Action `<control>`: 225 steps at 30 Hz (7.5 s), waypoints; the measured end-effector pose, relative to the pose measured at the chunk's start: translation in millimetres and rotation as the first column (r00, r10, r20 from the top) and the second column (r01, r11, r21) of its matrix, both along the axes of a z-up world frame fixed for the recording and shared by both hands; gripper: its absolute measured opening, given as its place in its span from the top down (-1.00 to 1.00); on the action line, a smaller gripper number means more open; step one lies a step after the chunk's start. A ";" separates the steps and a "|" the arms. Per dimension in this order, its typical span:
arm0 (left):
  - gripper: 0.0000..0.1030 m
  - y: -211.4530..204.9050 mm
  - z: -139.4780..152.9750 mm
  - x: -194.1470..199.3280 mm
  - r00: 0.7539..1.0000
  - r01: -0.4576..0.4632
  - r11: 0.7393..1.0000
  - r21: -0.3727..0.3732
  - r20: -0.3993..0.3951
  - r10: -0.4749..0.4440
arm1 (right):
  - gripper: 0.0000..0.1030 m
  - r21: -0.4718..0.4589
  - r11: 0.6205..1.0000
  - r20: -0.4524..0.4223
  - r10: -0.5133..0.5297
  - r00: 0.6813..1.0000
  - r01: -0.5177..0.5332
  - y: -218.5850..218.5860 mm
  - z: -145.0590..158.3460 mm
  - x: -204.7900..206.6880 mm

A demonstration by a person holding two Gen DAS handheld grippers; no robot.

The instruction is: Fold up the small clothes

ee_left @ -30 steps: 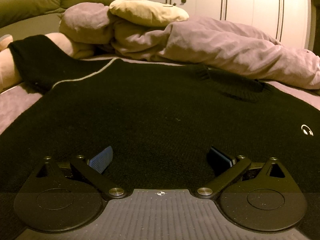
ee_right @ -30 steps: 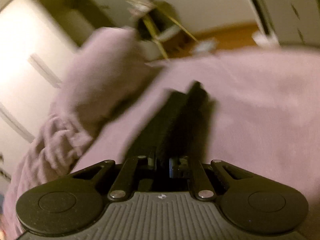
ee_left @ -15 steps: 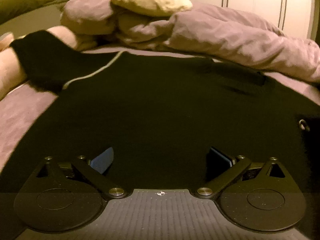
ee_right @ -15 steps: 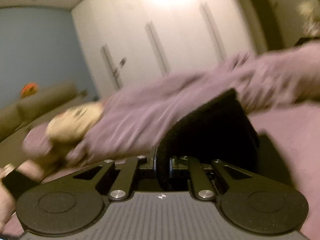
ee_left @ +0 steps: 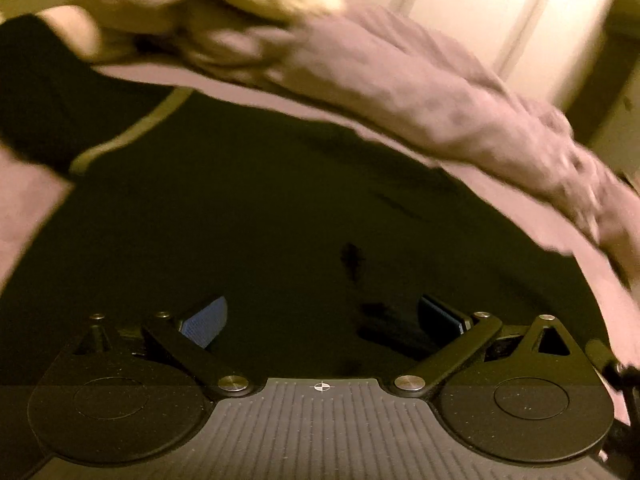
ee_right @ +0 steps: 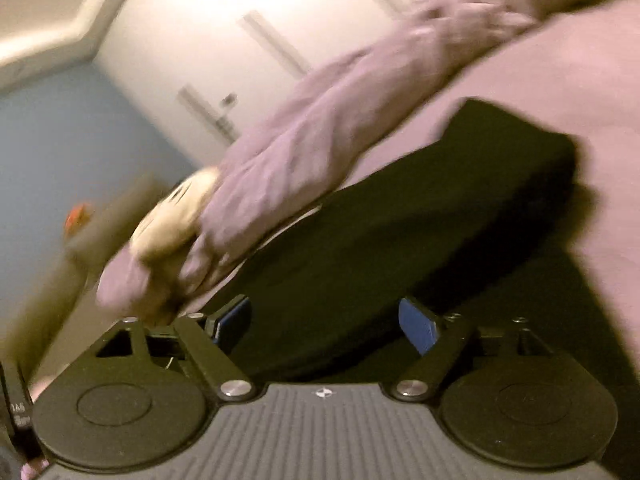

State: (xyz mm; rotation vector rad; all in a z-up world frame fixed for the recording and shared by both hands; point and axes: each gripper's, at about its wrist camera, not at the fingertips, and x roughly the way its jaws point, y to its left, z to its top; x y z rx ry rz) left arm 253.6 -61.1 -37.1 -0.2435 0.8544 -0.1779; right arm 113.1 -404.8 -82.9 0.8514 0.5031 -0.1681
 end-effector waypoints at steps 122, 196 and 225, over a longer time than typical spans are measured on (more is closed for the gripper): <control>0.79 50.3 -15.7 119.2 0.999 -0.044 0.995 -0.089 0.000 0.045 | 0.31 -0.175 0.960 0.056 0.231 0.971 -0.218 -0.2 -5.2 27.5; 0.18 22.9 -26.1 42.6 0.991 0.104 0.981 0.162 0.068 -0.116 | -0.15 -0.027 0.999 0.111 0.050 0.993 -0.047 -1.8 -30.4 18.8; -0.56 131.2 -29.9 -40.7 0.989 -0.143 0.989 0.028 -0.028 0.143 | 0.83 0.178 0.963 -0.115 0.222 0.968 -0.200 126.2 -7.2 108.5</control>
